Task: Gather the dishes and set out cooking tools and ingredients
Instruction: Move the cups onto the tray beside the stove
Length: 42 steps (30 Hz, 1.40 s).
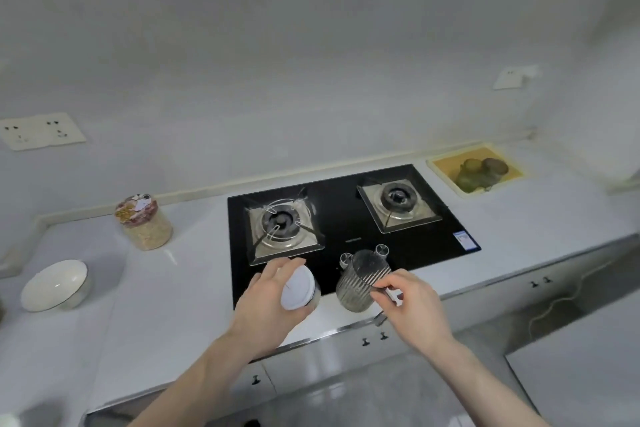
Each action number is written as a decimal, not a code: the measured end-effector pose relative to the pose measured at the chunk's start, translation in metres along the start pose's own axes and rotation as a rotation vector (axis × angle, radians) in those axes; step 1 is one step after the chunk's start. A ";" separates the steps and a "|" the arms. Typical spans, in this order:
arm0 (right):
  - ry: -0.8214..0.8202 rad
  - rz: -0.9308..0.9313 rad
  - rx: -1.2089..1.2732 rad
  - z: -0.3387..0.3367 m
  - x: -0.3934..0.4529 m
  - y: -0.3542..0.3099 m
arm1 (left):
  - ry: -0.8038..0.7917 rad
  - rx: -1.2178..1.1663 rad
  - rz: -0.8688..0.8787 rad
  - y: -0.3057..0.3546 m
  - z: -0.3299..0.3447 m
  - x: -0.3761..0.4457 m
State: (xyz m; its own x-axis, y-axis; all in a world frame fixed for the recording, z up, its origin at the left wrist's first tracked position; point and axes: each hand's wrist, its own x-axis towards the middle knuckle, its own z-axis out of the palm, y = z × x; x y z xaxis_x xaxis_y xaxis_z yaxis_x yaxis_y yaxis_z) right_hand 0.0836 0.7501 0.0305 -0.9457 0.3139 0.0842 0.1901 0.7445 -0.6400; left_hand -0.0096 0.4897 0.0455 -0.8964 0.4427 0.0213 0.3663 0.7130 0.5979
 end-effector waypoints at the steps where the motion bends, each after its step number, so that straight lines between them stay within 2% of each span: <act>1: 0.021 0.005 0.002 -0.013 -0.004 0.011 | -0.013 -0.014 0.019 0.015 0.008 0.002; 6: 0.140 0.057 0.020 -0.073 -0.009 0.064 | -0.047 -0.035 0.165 0.089 0.037 0.030; 13: 0.307 0.131 0.013 -0.146 0.013 0.130 | -0.140 -0.008 0.307 0.179 0.084 0.110; 24: 0.379 0.264 -0.112 -0.259 0.083 0.244 | -0.224 -0.134 0.357 0.299 0.185 0.252; 30: 0.450 0.301 -0.100 -0.304 0.130 0.298 | -0.258 -0.114 0.409 0.347 0.220 0.318; 35: 0.409 0.283 -0.108 -0.330 0.172 0.335 | -0.239 -0.110 0.393 0.370 0.228 0.347; 42: 0.299 0.272 -0.110 -0.350 0.256 0.383 | -0.127 -0.059 0.308 0.377 0.233 0.373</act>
State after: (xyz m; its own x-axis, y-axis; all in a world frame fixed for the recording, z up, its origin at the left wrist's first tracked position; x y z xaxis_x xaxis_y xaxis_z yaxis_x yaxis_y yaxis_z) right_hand 0.0064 1.3223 0.0743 -0.7423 0.6526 0.1516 0.4646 0.6644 -0.5854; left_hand -0.1477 1.0504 0.0926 -0.7062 0.6993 0.1108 0.5969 0.5038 0.6244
